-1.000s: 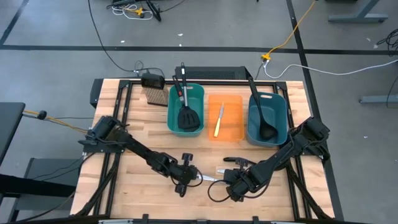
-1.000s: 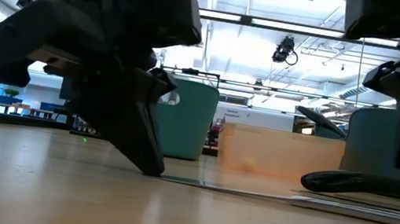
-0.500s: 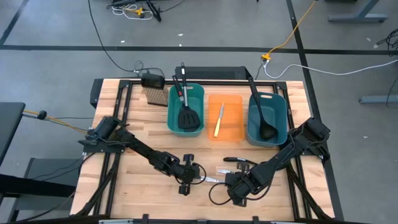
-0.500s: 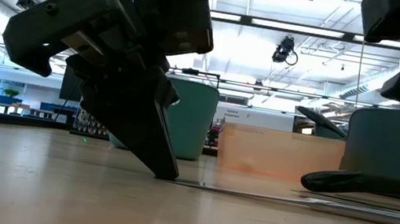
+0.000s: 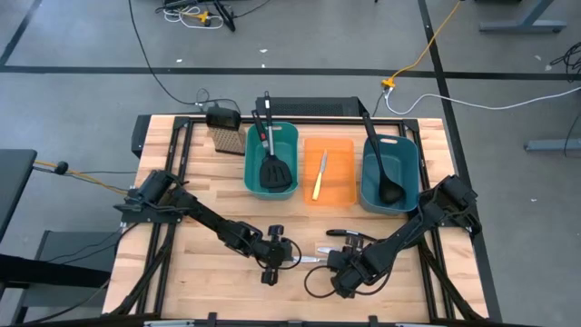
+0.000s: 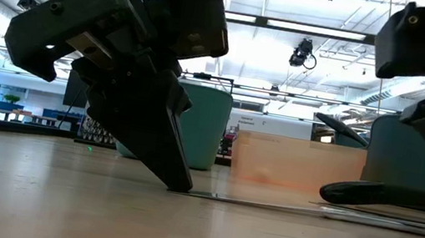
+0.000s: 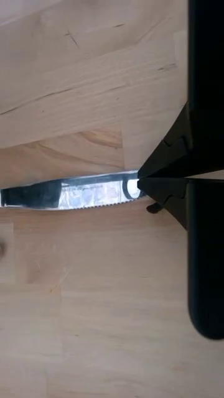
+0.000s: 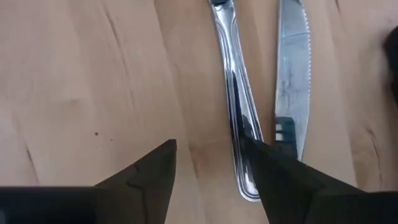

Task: Pick & Place Kitchen Items
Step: Put the bottom silver table knife into the orange bin

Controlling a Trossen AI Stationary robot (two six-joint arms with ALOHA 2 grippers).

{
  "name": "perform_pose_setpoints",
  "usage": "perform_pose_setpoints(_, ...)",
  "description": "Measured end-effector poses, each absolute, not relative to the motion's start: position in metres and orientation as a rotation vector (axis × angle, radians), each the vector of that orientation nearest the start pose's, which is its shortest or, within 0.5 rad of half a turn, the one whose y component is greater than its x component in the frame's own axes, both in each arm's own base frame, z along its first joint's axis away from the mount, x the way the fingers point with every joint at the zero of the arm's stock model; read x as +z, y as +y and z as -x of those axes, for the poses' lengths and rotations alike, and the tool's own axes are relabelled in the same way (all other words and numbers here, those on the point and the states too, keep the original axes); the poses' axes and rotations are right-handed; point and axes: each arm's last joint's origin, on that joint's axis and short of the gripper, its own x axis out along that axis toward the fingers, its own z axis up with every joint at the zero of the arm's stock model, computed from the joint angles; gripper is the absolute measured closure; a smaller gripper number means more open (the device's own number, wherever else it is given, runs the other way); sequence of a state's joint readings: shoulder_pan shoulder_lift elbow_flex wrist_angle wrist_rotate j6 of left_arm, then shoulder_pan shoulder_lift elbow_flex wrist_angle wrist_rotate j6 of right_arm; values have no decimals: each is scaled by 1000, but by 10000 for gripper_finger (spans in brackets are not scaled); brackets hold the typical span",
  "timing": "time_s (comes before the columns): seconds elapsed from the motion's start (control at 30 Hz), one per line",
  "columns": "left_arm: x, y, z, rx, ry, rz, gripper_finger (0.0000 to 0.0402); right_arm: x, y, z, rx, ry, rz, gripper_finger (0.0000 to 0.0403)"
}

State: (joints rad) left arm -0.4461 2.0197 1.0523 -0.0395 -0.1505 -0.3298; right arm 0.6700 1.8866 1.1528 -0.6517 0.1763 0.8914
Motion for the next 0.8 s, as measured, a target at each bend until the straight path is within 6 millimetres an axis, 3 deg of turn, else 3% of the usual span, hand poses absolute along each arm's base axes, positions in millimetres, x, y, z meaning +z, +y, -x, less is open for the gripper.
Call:
perform_pose_setpoints(0.43, 92, -158, -339, -124, 998, 0, 401, 151, 212, -278, -143, 1251, -81, 215)
perform_pose_setpoints(0.8, 92, -165, -336, -140, 999, -9, 401, 142, 202, -274, -178, 1285, -63, 216)
